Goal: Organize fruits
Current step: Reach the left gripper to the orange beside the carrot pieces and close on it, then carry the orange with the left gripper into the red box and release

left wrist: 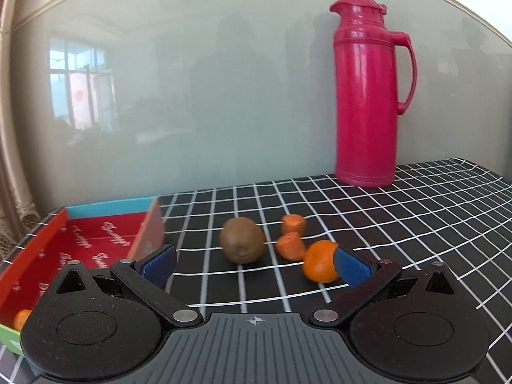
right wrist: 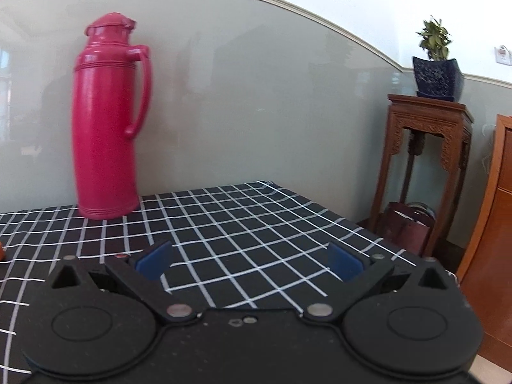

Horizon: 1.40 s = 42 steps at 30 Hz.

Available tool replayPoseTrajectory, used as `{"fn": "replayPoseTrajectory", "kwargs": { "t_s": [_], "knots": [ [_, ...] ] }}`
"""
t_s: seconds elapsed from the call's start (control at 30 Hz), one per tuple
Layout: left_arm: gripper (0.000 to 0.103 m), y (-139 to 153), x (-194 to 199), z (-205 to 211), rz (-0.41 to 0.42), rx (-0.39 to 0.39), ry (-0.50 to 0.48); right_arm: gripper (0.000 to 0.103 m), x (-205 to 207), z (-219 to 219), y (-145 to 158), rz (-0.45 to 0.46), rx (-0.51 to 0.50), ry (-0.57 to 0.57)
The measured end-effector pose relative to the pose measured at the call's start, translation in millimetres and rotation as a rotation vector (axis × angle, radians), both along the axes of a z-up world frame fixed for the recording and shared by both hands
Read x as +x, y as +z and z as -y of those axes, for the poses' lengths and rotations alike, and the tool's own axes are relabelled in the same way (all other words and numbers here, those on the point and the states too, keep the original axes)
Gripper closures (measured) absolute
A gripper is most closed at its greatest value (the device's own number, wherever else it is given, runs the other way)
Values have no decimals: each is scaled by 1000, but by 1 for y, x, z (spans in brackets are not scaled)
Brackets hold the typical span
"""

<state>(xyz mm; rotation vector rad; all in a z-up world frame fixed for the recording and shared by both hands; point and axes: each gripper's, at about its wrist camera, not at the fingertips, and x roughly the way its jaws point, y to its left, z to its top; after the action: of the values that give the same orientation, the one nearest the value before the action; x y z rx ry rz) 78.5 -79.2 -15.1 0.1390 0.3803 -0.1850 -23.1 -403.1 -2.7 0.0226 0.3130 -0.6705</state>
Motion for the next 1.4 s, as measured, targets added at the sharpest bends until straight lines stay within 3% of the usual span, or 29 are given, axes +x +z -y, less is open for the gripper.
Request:
{"fn": "replayPoseTrajectory", "kwargs": {
  "t_s": [0.27, 0.6, 0.7, 0.9, 0.97, 1.03, 1.13, 1.4],
  "knots": [
    [0, -9, 10, 31, -17, -29, -32, 0, -10, 23, -5, 6, 17, -65],
    [1, -28, 31, 60, -99, -43, -49, 0, -14, 41, -16, -24, 11, -90],
    [14, -31, 35, 69, -119, -41, -50, 0, -15, 46, -18, -30, 13, -95],
    [17, -33, 42, 76, -141, -39, -33, 0, -15, 50, -22, -40, 23, -88],
    [30, -35, 46, 75, -165, -36, -21, 0, -14, 49, -23, -45, 21, -85],
    [50, -38, 51, 74, -196, -45, -19, 0, -13, 48, -24, -48, 20, -82],
    [60, -40, 55, 70, -225, -67, -23, 0, -13, 48, -25, -53, 21, -75],
    [60, -41, 54, 69, -222, -77, -35, 0, -10, 42, -24, -63, 13, -55]
  ]
}}
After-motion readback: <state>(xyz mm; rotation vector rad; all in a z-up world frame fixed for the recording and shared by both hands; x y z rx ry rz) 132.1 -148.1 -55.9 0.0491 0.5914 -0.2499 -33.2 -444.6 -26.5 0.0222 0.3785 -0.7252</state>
